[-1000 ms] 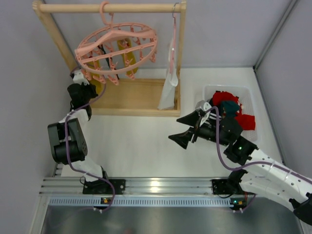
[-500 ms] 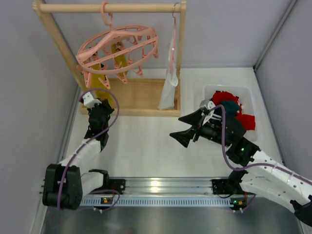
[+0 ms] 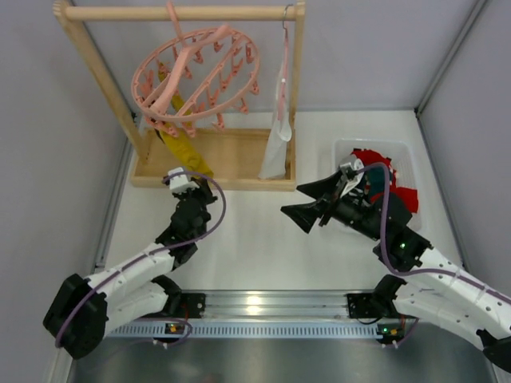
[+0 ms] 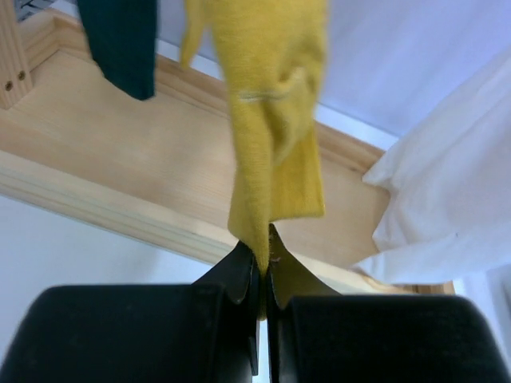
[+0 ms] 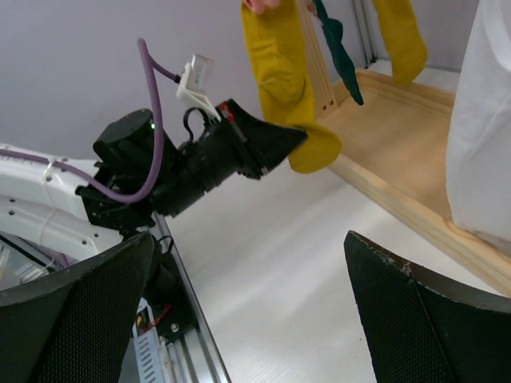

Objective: Remove the socks clipped to the hanger

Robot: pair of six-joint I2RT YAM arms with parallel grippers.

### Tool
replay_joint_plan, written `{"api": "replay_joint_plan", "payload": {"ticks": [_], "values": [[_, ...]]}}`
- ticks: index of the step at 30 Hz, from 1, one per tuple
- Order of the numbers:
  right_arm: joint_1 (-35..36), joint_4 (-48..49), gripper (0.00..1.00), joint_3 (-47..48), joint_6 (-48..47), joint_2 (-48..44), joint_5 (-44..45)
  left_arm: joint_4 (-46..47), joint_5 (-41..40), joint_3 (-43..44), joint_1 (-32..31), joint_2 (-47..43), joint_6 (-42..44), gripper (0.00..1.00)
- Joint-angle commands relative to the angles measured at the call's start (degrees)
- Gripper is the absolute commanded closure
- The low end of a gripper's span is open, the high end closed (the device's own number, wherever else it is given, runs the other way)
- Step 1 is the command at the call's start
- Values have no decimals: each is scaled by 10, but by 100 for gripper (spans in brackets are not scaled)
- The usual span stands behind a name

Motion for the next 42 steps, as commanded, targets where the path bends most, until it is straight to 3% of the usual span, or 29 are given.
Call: {"api": "replay_joint_plan", "payload": {"ticks": [1,6,12,16,27,35,42], "values": [[3,22,1,46,22,6,26,21,-87,47,-65,44,49,100],[2,-2,1,84,9,14,55,21,-110,94,-127,93,83,100],[3,-109,1,197,-43,63,110,21,-160,145,-188,156,137,100],[3,-208,3,317,-78,135,138,21,-168,163,-201,191,147,100],[47,-340,11,540,-154,334,160,21,-213,245,-244,277,233,100],[125,-399,14,692,-225,453,213,21,-192,248,-251,281,254,100],[151,-436,20,828,-274,584,219,22,-189,245,-255,284,271,100]]}}
